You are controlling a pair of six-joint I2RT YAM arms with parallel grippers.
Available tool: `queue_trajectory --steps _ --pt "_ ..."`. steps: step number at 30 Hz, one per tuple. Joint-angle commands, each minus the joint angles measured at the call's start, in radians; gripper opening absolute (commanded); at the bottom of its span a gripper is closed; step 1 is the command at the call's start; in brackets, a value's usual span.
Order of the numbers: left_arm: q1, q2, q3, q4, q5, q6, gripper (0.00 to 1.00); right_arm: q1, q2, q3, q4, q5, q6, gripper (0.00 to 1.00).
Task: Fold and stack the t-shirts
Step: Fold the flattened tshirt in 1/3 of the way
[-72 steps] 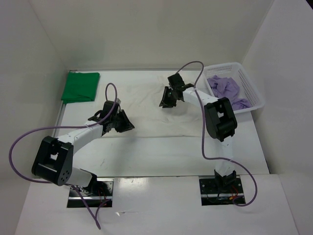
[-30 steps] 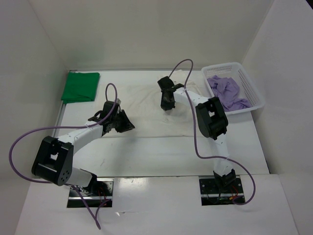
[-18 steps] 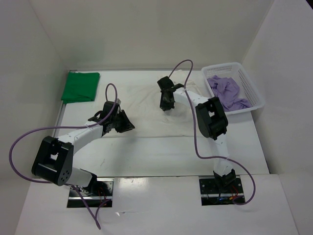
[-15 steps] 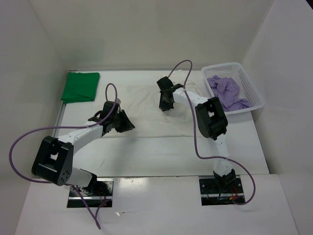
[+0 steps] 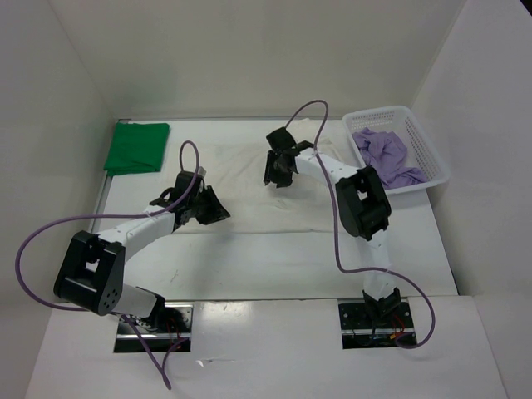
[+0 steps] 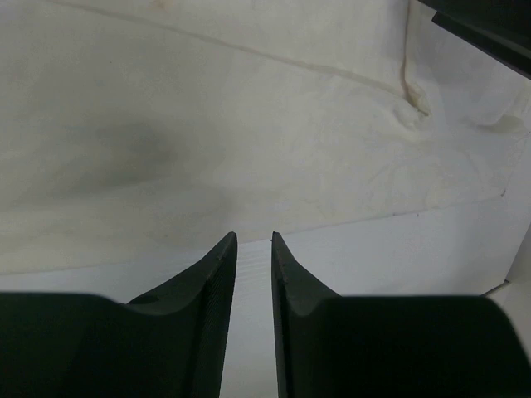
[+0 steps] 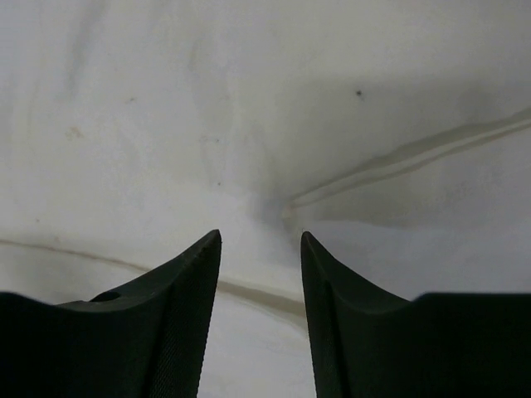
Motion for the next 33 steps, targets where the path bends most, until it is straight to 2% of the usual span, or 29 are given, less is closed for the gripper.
queue_trajectory --steps 1,3,6,7,9,13,20,27,33 --pt "-0.004 0.000 0.032 0.033 0.042 0.028 0.31 -0.011 -0.167 -0.085 0.062 -0.022 0.022 0.50" --pt "-0.004 0.029 0.032 0.033 0.058 0.028 0.31 -0.048 -0.260 -0.157 0.107 -0.034 0.037 0.50" --pt "-0.013 0.068 0.047 0.042 0.067 0.028 0.31 -0.082 -0.363 -0.312 0.160 -0.045 0.074 0.26" --pt "-0.024 0.082 0.059 0.042 0.067 0.037 0.31 -0.091 -0.377 -0.378 0.161 -0.045 0.096 0.08" --pt "-0.039 0.138 0.120 -0.002 0.044 0.047 0.31 -0.091 -0.389 -0.456 0.184 -0.075 0.113 0.00" --pt "-0.050 0.242 0.165 -0.046 0.033 0.057 0.31 -0.068 -0.401 -0.571 0.225 -0.102 0.172 0.00" --pt "-0.050 0.272 0.017 -0.036 0.090 -0.001 0.31 -0.068 -0.402 -0.694 0.245 -0.111 0.191 0.00" --pt "-0.050 0.151 -0.157 -0.055 0.113 -0.080 0.31 -0.036 -0.437 -0.832 0.254 -0.111 0.232 0.00" --pt "-0.050 0.004 -0.407 -0.055 0.156 -0.140 0.29 0.067 -0.532 -1.005 0.254 -0.155 0.332 0.00"
